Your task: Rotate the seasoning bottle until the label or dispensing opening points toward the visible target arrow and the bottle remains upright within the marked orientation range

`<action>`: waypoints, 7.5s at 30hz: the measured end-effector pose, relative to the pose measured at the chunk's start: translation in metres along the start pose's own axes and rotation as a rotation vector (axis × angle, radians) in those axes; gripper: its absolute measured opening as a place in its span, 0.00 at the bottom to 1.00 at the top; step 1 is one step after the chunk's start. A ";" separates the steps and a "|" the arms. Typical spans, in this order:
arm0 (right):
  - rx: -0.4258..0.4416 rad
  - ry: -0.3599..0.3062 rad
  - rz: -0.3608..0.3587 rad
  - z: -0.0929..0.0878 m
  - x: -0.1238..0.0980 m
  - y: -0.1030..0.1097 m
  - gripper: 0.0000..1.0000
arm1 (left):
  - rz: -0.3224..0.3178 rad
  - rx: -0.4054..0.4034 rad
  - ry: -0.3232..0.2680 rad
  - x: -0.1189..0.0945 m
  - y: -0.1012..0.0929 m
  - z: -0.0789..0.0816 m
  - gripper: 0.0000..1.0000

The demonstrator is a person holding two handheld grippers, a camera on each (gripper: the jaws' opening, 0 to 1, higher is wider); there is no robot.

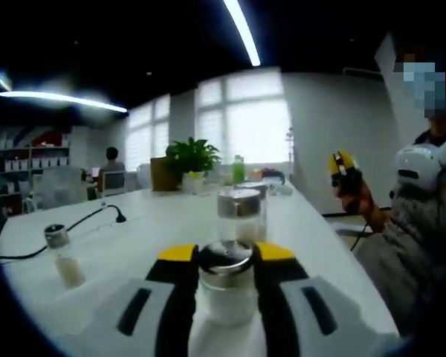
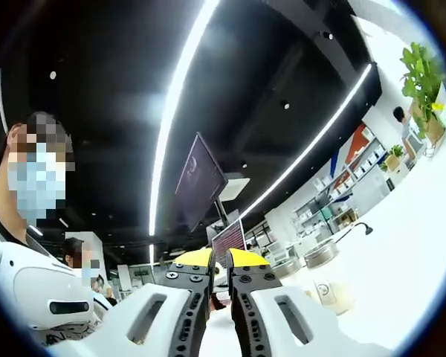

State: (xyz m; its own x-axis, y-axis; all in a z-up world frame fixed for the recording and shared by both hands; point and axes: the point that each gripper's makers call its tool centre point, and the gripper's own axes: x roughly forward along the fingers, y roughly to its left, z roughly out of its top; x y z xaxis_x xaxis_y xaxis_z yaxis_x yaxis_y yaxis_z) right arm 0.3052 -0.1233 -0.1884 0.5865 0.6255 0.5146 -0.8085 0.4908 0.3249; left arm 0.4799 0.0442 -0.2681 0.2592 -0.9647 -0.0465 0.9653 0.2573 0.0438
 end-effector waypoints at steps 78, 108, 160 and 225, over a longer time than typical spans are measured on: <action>-0.168 -0.116 -0.200 0.032 -0.027 -0.035 0.21 | 0.382 0.014 0.164 0.001 0.006 -0.002 0.55; -0.094 -0.105 -0.136 0.036 -0.022 -0.046 0.09 | 0.354 -0.043 0.135 0.008 0.012 -0.009 0.34; -0.082 -0.077 -0.019 0.031 -0.004 -0.015 0.08 | -0.052 0.119 0.123 0.012 -0.010 -0.003 0.51; -0.060 -0.067 -0.008 0.026 -0.008 -0.008 0.05 | 0.163 -0.089 0.097 0.014 0.014 -0.005 0.34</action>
State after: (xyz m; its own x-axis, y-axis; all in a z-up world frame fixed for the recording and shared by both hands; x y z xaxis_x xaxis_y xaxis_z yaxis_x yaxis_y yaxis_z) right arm 0.3057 -0.1479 -0.1747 0.5864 0.5803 0.5650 -0.7983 0.5322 0.2819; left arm 0.4975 0.0347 -0.2732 0.4093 -0.9013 -0.1417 0.9083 0.4172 -0.0298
